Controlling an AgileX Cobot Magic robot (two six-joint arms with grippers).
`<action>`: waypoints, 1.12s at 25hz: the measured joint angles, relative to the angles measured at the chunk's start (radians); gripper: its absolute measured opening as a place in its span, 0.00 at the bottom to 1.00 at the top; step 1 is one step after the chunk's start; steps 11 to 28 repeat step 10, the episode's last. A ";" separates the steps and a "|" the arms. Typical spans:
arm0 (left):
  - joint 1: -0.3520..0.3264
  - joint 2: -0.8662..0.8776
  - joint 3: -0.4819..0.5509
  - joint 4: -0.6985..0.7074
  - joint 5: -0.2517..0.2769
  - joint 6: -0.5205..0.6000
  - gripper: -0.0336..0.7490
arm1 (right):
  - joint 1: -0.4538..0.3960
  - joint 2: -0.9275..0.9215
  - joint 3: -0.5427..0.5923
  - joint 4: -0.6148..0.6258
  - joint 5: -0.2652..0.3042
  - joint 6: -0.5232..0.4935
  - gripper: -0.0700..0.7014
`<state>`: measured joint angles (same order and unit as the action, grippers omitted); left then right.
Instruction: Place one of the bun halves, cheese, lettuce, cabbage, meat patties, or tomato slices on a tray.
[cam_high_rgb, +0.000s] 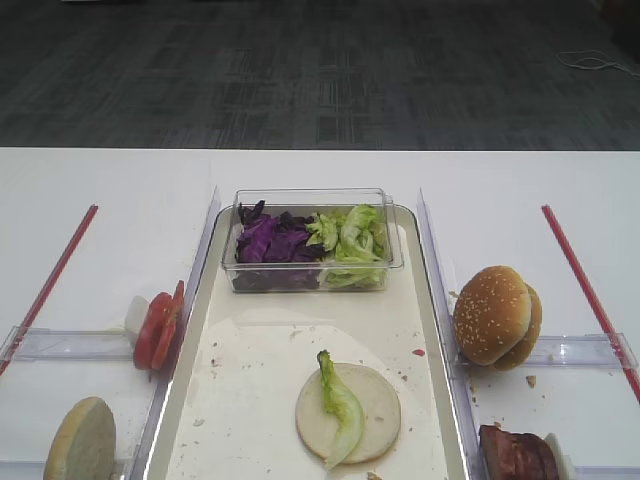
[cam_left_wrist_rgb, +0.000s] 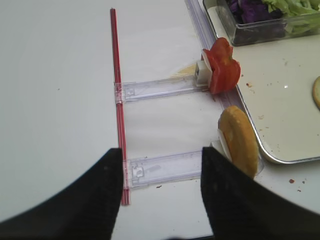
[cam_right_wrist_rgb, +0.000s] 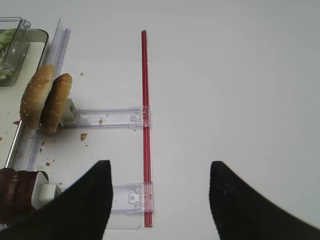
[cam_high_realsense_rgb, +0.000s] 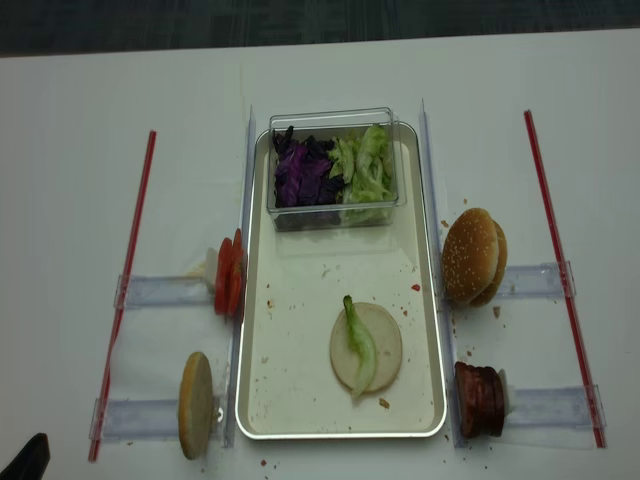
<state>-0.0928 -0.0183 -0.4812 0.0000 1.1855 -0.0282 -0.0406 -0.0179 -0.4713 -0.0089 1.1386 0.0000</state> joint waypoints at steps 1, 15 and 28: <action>0.000 0.000 0.000 0.000 0.000 0.000 0.50 | 0.000 0.000 0.000 0.000 0.000 0.000 0.70; 0.000 0.000 0.000 0.000 0.000 0.000 0.50 | 0.000 0.000 0.000 0.000 0.000 0.000 0.70; 0.000 0.000 0.000 0.000 0.000 0.000 0.50 | 0.000 0.000 0.000 0.000 0.000 0.000 0.70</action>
